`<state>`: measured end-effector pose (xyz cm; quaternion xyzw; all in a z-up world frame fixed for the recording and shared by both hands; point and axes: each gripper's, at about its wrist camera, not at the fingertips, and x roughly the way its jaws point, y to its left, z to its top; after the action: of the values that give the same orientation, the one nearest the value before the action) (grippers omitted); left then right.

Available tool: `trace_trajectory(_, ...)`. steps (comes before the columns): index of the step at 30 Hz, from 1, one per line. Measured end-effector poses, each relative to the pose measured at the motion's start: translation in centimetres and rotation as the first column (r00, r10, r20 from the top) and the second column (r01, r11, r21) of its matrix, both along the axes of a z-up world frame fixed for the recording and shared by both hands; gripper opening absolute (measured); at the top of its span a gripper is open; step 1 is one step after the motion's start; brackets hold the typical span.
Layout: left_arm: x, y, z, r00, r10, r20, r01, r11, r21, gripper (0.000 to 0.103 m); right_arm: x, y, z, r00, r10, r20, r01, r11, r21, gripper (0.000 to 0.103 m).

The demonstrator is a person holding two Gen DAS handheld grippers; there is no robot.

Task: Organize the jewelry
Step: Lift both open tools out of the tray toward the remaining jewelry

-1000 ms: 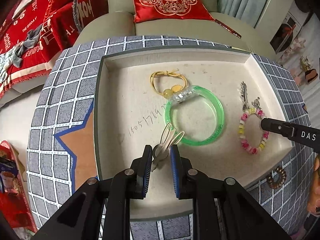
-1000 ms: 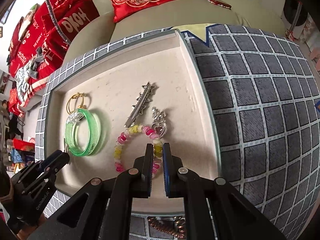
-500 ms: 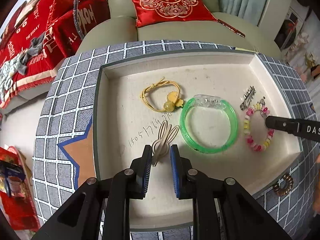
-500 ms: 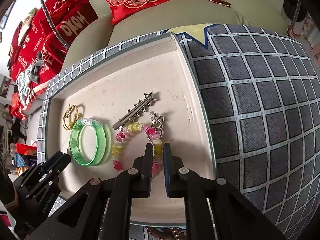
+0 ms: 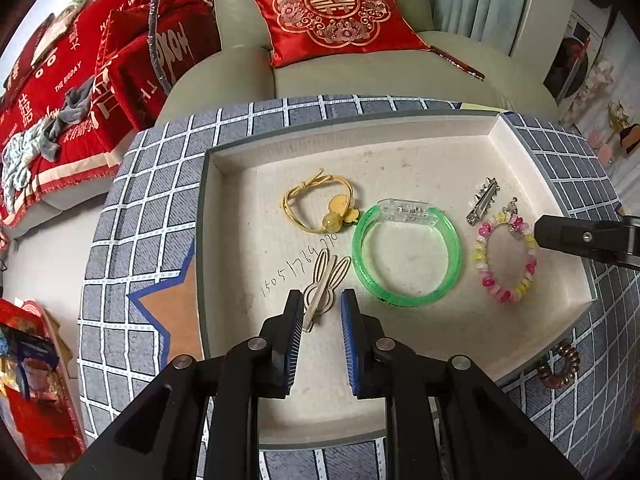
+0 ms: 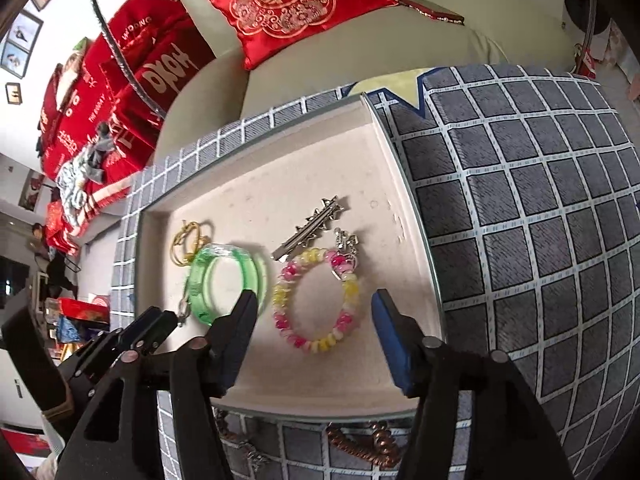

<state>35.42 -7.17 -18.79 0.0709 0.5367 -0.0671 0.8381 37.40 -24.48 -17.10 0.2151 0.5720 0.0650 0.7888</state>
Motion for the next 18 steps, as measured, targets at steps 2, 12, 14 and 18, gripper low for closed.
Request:
trace_trajectory(2,-0.1,0.2,0.2,1.000,0.004,0.006,-0.004,1.000,0.000,0.034,-0.4,-0.1,0.4,1.000,0.000,0.006,0.000,1.000,0.007,0.066)
trace_trajectory(12,-1.2,0.8,1.0,1.000,0.004,0.014,-0.004,1.000,-0.017,0.035,-2.7,-0.2,1.9,0.999,0.000,0.040,-0.001,1.000,0.016,0.076)
trace_trajectory(14,-1.6,1.0,1.4,1.000,0.006,0.019,-0.006,1.000,-0.027,0.043,-3.1,-0.2,2.4,0.999,0.000,0.049,0.000,1.000,0.010,0.081)
trace_trajectory(18,-3.0,1.4,2.8,0.995,0.025,0.094,-0.022,0.999,-0.025,0.103,-4.3,-0.5,3.3,0.997,-0.010,0.070,0.012,1.000,-0.018,0.081)
